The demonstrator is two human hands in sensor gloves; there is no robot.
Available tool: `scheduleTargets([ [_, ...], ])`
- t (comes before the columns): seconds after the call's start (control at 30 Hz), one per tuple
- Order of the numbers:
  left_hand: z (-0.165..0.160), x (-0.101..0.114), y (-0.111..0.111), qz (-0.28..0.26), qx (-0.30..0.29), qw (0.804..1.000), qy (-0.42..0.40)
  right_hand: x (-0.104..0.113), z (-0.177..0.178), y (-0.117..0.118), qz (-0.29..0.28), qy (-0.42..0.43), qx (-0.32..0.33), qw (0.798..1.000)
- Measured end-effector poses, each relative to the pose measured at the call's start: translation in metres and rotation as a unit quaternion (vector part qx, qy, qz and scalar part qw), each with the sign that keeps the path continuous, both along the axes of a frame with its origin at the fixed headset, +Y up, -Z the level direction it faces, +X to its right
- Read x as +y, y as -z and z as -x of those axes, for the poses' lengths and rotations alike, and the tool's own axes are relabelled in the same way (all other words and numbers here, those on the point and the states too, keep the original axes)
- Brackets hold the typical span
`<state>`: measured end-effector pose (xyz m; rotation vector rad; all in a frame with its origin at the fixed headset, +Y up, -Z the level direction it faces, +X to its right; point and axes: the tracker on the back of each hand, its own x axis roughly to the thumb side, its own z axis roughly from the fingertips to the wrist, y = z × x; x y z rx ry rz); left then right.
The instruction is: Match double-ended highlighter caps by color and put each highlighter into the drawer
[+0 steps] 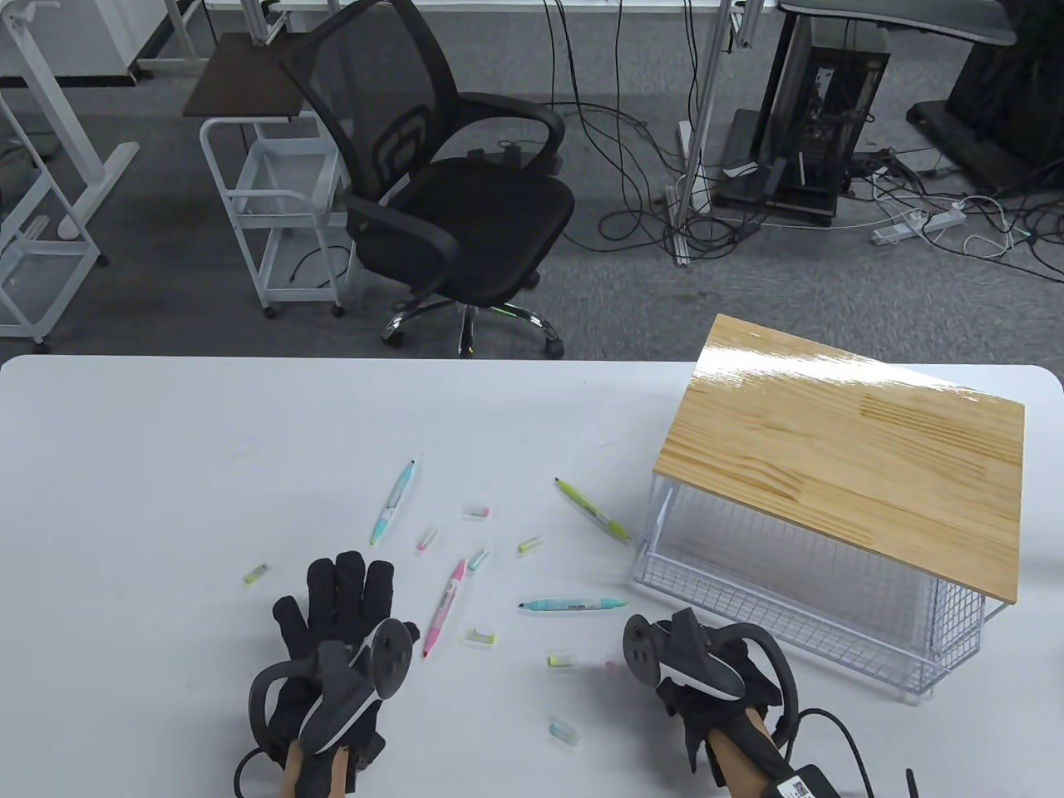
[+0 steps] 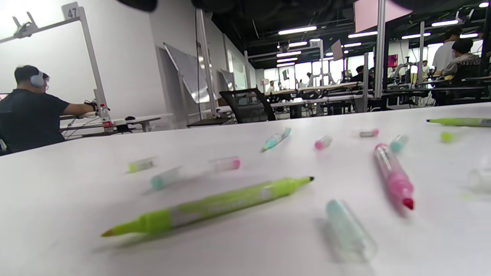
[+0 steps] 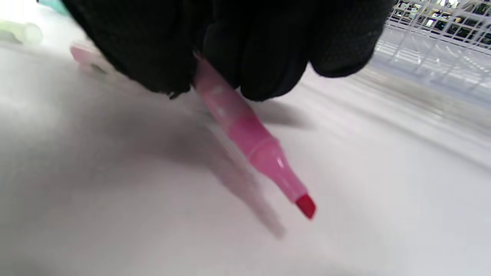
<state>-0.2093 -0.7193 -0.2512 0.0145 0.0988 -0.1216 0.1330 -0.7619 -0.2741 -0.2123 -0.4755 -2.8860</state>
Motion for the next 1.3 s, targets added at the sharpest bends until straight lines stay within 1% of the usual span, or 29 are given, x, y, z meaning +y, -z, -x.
scheduleTargets([
  [0.3,0.0,0.0,0.0,0.002,0.001,1.0,0.002,0.015,-0.005,-0.001,-0.025,0.043,-0.015,0.999],
  [0.4,0.0,0.0,0.0,0.001,-0.002,1.0,0.0,0.022,-0.005,-0.003,-0.048,0.068,-0.009,0.996],
  [0.6,-0.005,-0.002,0.001,0.002,-0.01,1.0,0.003,0.04,0.002,-0.012,-0.161,0.087,0.034,0.983],
  [0.63,-0.006,-0.002,0.002,0.004,-0.013,1.0,0.005,0.044,0.004,-0.015,-0.185,0.096,0.043,0.977],
  [0.77,-0.01,-0.005,0.005,0.012,-0.021,1.0,0.006,0.053,0.01,-0.024,-0.249,0.119,0.069,0.959],
  [0.83,-0.01,-0.004,0.011,0.013,-0.016,1.0,0.003,0.055,0.011,-0.029,-0.287,0.127,0.078,0.946],
  [0.87,-0.01,-0.003,0.015,0.014,-0.011,1.0,-0.004,0.056,0.011,-0.032,-0.307,0.132,0.085,0.939],
  [0.93,-0.01,-0.002,0.025,0.025,0.009,1.0,-0.008,0.057,0.01,-0.036,-0.321,0.137,0.093,0.932],
  [1.0,-0.014,0.003,0.036,0.029,0.029,0.999,-0.006,0.057,0.008,-0.037,-0.33,0.149,0.092,0.928],
  [1.07,-0.02,0.007,0.049,0.025,0.037,0.999,-0.002,0.055,0.007,-0.037,-0.327,0.157,0.094,0.927],
  [1.13,-0.03,0.012,0.068,0.027,0.041,0.999,0.007,0.051,0.009,-0.037,-0.319,0.146,0.102,0.931],
  [1.17,-0.037,0.013,0.081,0.036,0.04,0.998,0.021,0.049,0.01,-0.038,-0.319,0.136,0.108,0.932],
  [1.27,-0.05,0.011,0.11,0.06,0.057,0.994,0.073,0.047,0.012,-0.038,-0.313,0.136,0.114,0.933],
  [1.3,-0.054,0.008,0.119,0.075,0.07,0.991,0.088,0.046,0.012,-0.038,-0.31,0.136,0.116,0.934],
])
